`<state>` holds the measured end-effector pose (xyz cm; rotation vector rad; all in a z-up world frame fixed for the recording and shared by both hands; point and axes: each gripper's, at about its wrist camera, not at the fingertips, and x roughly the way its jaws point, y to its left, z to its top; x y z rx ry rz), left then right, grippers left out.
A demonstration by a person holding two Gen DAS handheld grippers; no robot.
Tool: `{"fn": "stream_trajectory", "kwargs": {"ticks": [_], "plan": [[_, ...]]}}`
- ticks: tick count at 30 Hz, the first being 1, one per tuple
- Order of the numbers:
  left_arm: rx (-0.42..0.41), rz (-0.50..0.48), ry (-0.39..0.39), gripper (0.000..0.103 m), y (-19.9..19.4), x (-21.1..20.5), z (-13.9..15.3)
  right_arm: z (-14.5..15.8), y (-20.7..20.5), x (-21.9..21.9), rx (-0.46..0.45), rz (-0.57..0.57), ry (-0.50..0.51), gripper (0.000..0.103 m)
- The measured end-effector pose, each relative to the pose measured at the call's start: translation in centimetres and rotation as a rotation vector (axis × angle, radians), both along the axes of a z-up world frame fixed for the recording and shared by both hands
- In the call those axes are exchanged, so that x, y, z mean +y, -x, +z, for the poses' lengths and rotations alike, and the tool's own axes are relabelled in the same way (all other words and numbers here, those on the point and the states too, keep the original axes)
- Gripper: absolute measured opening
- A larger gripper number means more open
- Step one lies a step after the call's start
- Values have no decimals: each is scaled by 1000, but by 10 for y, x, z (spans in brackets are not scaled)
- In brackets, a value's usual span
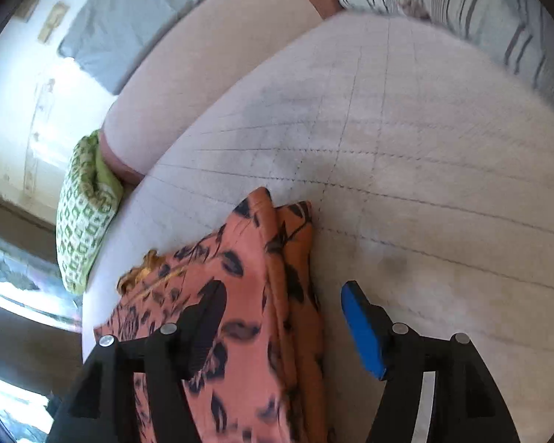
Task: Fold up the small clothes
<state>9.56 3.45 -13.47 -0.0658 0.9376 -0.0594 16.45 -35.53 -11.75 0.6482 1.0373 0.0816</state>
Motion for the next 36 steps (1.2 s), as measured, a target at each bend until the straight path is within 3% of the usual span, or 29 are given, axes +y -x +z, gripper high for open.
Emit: {"fn": "stream_trajectory", "kwargs": {"ticks": [6,11,14,19,20,21,22,23,25,27,29,31,32,34,36], "plan": [[-60,41,87,66,27,25,29,10,65,4,51,12,-24,69],[-35,218,227,69,53,81,32,34,117,30,-55,70,-42,69],[8,266,290,69,61,94,23,47,109,65,-104,157,35,69],[57,219,345,69,59,76,8,38,78,95,-105,213,90,69],[129,221,349,63,53,72,-6,34,76,97,-92,212,101,69],[163,223,352,40,52,72,-12,25,72,98,-68,216,106,69],[163,233,293,30,52,70,-15,16,69,97,-44,212,112,69],[159,218,287,15,53,70,-13,8,67,98,-17,201,110,69],[113,214,326,13,60,72,4,-8,67,94,16,204,86,69],[34,171,256,13,66,61,26,-11,71,93,-6,208,84,69],[68,174,201,15,62,53,20,-12,72,93,-11,217,87,69],[187,230,204,25,55,59,-9,-13,71,93,-11,224,87,70],[185,233,222,27,55,61,-11,-13,71,92,-13,227,78,73],[167,224,209,47,54,61,4,-14,71,92,-15,228,62,74],[72,204,219,64,48,63,28,-13,72,91,-21,234,57,75]]}}
